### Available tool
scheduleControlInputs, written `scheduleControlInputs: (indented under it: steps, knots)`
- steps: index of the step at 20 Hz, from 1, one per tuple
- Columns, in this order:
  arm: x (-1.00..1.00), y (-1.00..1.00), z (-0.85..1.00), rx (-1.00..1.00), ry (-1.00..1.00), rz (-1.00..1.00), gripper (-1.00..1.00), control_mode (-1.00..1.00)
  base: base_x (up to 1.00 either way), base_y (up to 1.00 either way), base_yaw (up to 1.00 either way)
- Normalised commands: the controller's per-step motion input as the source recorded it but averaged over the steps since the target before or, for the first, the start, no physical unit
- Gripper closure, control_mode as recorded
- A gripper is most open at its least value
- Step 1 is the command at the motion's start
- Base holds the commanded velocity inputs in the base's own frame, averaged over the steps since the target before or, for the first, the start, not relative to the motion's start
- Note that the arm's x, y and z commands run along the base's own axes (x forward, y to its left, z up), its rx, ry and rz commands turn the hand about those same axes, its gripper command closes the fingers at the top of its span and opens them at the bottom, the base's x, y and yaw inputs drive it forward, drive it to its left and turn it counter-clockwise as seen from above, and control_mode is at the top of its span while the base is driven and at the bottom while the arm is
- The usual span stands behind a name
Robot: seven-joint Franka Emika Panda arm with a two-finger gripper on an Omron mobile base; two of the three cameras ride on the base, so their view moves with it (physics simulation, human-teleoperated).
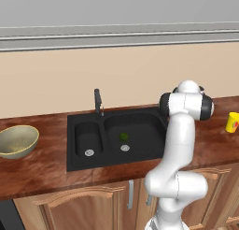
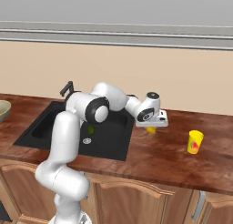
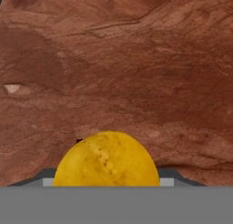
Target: Remove the lime and mango from the sink. Then move the bowl and cup from the counter to the sink for washing.
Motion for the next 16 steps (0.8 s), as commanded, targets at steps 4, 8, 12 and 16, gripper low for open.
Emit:
scheduleControlInputs:
  steps: [4,8,12,16]
  knots:
    - [0.0,0.0,-0.01,0.0,0.0,-0.01,-1.0,-1.0,0.0,0.0,0.0]
    - [-0.02,-0.01,0.02,0.0,0.0,-0.01,-1.0,-1.0,0.0,0.0,0.0]
    - [-0.04,0.0,0.1,0.01,0.0,-0.01,-1.0,-1.0,0.0,0.0,0.0]
    - [-0.15,0.05,0.23,0.0,-0.04,0.0,-1.0,-1.0,0.0,0.0,0.0]
